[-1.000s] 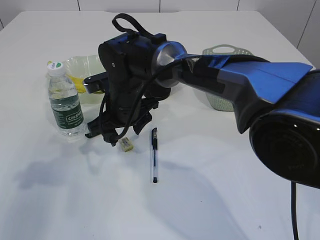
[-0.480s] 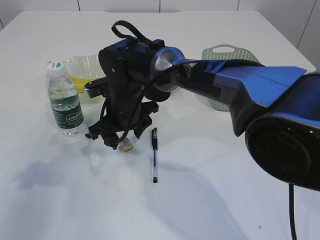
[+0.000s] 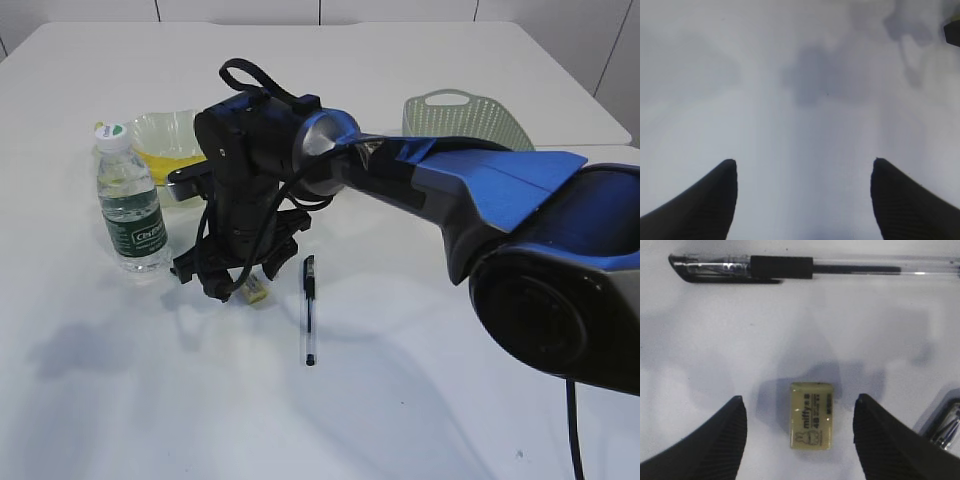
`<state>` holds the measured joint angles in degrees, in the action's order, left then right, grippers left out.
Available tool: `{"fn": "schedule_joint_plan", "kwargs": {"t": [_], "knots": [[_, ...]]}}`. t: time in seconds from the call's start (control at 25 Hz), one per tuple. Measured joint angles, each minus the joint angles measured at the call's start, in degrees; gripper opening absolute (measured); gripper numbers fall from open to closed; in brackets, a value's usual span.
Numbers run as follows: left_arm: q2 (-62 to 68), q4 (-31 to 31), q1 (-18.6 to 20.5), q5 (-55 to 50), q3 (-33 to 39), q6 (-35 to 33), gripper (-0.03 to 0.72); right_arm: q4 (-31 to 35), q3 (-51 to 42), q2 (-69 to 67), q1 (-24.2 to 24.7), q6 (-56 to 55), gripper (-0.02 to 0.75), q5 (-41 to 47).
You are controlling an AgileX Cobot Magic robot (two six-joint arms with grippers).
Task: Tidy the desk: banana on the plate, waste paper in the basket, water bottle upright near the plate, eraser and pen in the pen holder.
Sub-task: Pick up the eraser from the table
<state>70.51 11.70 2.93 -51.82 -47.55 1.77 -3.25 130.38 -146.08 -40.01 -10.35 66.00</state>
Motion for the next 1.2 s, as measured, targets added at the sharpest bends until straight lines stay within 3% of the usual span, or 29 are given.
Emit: {"fn": "schedule_joint_plan", "kwargs": {"t": [1.2], "knots": [[0.00,0.43,0.00,-0.22,0.00,0.00,0.591,-0.49,0.72,-1.24,0.00,-0.32,0.482,2.54]]}}
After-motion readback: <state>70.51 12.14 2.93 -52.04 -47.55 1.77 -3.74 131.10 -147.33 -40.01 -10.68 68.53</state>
